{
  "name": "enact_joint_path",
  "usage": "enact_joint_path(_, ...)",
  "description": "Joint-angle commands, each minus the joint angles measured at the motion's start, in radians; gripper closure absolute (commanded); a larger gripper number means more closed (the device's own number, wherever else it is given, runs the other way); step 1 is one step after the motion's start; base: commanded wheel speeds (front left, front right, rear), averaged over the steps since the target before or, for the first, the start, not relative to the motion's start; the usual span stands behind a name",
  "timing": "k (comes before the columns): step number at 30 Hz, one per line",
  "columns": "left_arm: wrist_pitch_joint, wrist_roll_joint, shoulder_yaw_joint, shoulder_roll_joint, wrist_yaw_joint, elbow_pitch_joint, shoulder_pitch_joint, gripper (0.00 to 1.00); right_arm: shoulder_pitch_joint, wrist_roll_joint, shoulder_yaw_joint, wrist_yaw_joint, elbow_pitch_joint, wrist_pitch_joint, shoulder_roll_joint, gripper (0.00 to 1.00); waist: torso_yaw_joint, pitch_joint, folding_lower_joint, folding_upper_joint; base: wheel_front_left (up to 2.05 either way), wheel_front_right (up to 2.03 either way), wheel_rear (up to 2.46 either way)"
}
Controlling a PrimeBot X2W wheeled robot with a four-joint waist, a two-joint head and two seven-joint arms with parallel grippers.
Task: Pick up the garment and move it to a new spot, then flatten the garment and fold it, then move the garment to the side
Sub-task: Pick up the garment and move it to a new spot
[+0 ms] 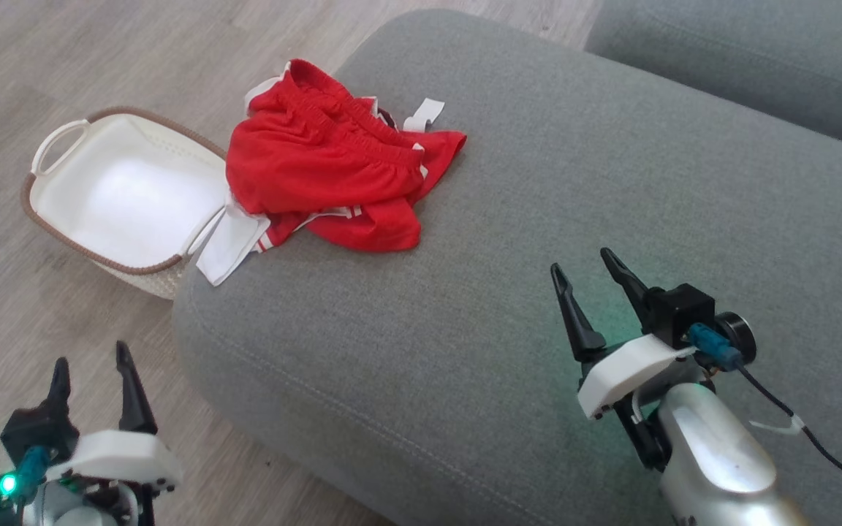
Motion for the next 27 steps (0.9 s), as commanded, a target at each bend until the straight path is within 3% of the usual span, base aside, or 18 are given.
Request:
enact_joint_path(1,-0.012,-0.004,0.040,0.012,0.004,-0.031,-0.040,0.00,-0.034,0.003,0.022,0.008,-0.018,-0.011,-0.002,0.00,0.000,0.010,0.0000,0.0000,0.00,0.00,0.00)
enact_joint_path(9,-0.012,-0.040,0.017,0.009,-0.083,0.079,-0.163,0.00,-0.026,-0.016,-0.003,0.008,-0.063,-0.011,-0.043,0.00,-0.010,0.065,0.0000,0.0000,0.00,0.00,0.00)
enact_joint_path(17,-0.012,-0.061,0.026,0.029,-0.167,0.196,-0.353,0.00,-0.068,-0.043,0.037,0.008,-0.165,-0.011,-0.090,0.00,-0.108,0.180,0.0000,0.0000,0.00,0.00,0.00)
enact_joint_path(27,-0.012,-0.086,-0.003,0.136,-0.196,0.396,-0.588,0.00,-0.112,-0.039,0.083,0.008,-0.234,-0.011,-0.143,0.00,-0.203,0.286,0.0000,0.0000,0.00,0.00,0.00)
